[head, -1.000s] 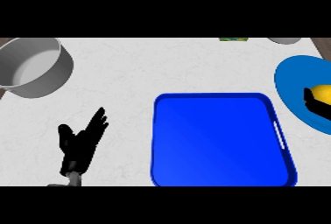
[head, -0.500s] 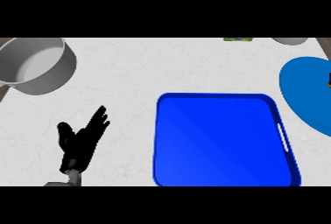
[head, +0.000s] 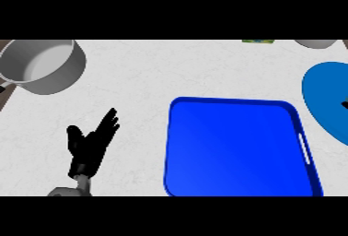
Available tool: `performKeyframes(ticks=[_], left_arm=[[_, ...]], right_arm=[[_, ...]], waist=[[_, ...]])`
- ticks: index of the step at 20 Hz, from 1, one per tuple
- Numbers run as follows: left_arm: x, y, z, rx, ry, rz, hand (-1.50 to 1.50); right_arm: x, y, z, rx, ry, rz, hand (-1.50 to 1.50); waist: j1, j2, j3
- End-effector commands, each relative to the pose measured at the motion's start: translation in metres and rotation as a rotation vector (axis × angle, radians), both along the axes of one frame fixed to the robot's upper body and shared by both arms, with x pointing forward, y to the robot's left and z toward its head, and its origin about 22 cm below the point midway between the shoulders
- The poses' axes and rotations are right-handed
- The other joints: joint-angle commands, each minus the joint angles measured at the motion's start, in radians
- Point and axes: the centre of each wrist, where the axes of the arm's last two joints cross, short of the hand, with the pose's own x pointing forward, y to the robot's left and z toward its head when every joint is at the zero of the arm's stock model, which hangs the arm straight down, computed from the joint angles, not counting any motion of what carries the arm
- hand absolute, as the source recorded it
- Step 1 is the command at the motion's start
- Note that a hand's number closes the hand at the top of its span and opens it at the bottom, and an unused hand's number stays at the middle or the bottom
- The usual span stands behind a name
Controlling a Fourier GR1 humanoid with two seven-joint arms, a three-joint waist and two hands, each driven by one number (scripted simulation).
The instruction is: Pick the lemon from the tray and place it in the plate
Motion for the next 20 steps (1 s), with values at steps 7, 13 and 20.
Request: performKeyframes(ticks=[7, 13, 20], left_arm=[[-0.001, 0.008, -0.005, -0.003, 0.024, 0.024, 0.00], [-0.001, 0.003, 0.000, -0.016, -0.001, 0.017, 0.00], [0.000, 0.020, -0.002, 0.010, 0.031, 0.054, 0.00]], right_arm=[[0.000, 0.000, -0.005, 0.170, -0.267, 0.123, -1.50], [-0.013, -0.025, 0.013, 0.311, -0.410, 0.051, -1.50], [-0.075, -0.063, -0.005, 0.462, -0.374, 0.201, -1.50]], waist=[[-0.013, -0.001, 0.003], [-0.009, -0.001, 0.002], [-0.038, -0.011, 0.000]])
